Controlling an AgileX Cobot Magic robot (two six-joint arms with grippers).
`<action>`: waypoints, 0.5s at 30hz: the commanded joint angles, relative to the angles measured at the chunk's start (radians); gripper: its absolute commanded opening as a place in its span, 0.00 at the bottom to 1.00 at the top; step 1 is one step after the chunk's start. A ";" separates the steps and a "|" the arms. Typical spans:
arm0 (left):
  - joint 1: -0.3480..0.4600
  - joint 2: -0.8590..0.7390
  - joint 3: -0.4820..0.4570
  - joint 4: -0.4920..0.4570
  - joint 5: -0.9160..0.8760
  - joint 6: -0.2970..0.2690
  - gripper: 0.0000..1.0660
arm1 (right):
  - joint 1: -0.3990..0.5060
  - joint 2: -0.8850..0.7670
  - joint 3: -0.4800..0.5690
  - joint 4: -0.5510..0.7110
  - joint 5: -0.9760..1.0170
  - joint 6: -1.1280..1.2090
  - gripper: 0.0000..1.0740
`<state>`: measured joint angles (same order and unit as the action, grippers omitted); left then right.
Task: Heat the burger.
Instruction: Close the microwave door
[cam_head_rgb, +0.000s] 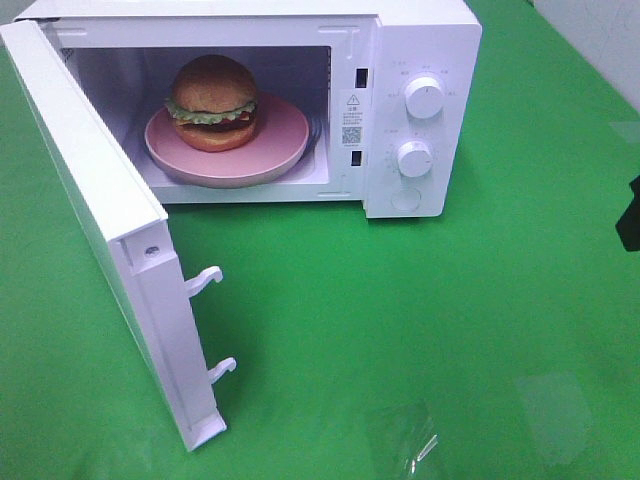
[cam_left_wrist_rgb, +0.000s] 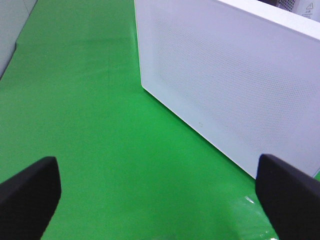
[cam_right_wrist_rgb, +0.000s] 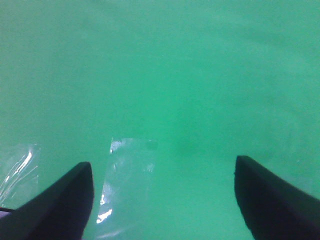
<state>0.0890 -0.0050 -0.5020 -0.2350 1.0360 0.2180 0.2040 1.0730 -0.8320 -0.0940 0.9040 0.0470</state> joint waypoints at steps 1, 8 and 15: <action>0.003 -0.018 0.002 0.001 -0.006 0.001 0.92 | -0.007 -0.034 0.005 0.006 0.029 0.001 0.71; 0.003 -0.018 0.002 0.001 -0.006 0.001 0.92 | -0.007 -0.114 0.008 0.007 0.078 0.001 0.71; 0.003 -0.018 0.002 0.001 -0.006 0.001 0.92 | -0.007 -0.263 0.138 -0.002 0.035 -0.005 0.71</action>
<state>0.0890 -0.0050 -0.5020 -0.2350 1.0360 0.2180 0.2040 0.8210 -0.6980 -0.0910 0.9470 0.0470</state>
